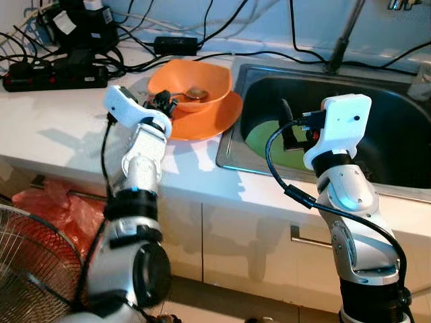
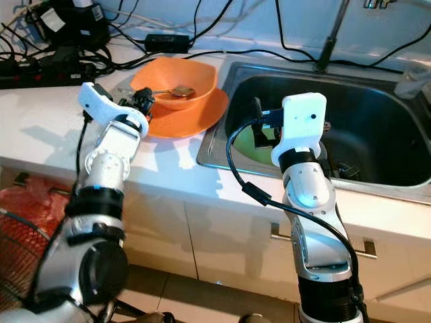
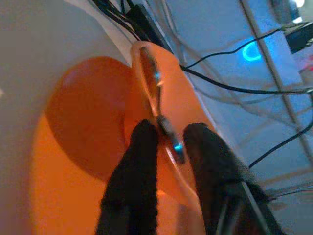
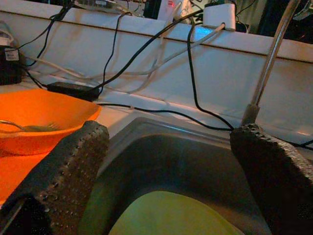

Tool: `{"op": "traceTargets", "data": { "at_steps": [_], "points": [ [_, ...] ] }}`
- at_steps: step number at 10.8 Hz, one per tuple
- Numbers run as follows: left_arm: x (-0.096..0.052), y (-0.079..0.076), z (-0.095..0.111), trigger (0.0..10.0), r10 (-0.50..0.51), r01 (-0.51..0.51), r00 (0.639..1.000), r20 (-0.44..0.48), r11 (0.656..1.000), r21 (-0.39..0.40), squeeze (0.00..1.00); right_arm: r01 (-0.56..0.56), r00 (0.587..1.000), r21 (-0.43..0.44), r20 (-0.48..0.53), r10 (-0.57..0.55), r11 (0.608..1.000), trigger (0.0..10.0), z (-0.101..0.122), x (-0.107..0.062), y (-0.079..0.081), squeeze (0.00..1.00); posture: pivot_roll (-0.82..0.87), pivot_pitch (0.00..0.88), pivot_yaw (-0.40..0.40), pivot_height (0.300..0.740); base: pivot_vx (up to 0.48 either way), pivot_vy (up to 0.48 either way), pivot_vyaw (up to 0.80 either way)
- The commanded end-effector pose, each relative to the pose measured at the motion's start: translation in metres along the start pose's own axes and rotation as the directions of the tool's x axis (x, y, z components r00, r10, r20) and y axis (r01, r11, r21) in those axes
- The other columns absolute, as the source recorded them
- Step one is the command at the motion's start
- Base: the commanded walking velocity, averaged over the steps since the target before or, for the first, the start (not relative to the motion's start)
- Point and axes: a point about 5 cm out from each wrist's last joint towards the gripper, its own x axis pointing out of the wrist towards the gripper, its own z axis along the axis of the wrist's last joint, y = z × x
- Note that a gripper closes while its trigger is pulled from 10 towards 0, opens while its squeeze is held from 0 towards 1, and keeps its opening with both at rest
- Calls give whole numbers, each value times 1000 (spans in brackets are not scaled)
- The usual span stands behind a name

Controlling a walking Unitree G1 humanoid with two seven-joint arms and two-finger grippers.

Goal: Kitchen organization

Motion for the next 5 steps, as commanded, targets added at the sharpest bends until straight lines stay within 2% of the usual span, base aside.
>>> {"op": "traceTargets", "data": {
  "at_steps": [1,2,3,4,5],
  "points": [
    [-3,-1,2,10000,3,-3,1000,8,1000,-5,1000,-2,1000,-4,12,2,1000,10000,2,1,0,0,-161,61,8,740,0,0,0],
    [-5,0,2,10000,5,-5,1000,6,1000,-1,341,-3,1000,-3,11,3,1000,10000,2,0,0,0,-156,63,6,740,0,0,0],
    [-6,5,4,10000,26,-26,1000,17,1000,10,0,-5,1000,-2,10,5,1000,10000,1,0,1,0,-156,65,5,740,0,0,0],
    [-6,8,6,10000,42,-43,999,25,999,6,0,-4,1000,-2,10,4,1000,10000,2,0,1,0,-157,65,6,740,0,0,0],
    [-8,9,6,7059,50,-50,998,23,999,1,0,-3,1000,-2,11,3,1000,10000,2,0,1,0,-158,65,7,740,0,0,0]
  ]
}}
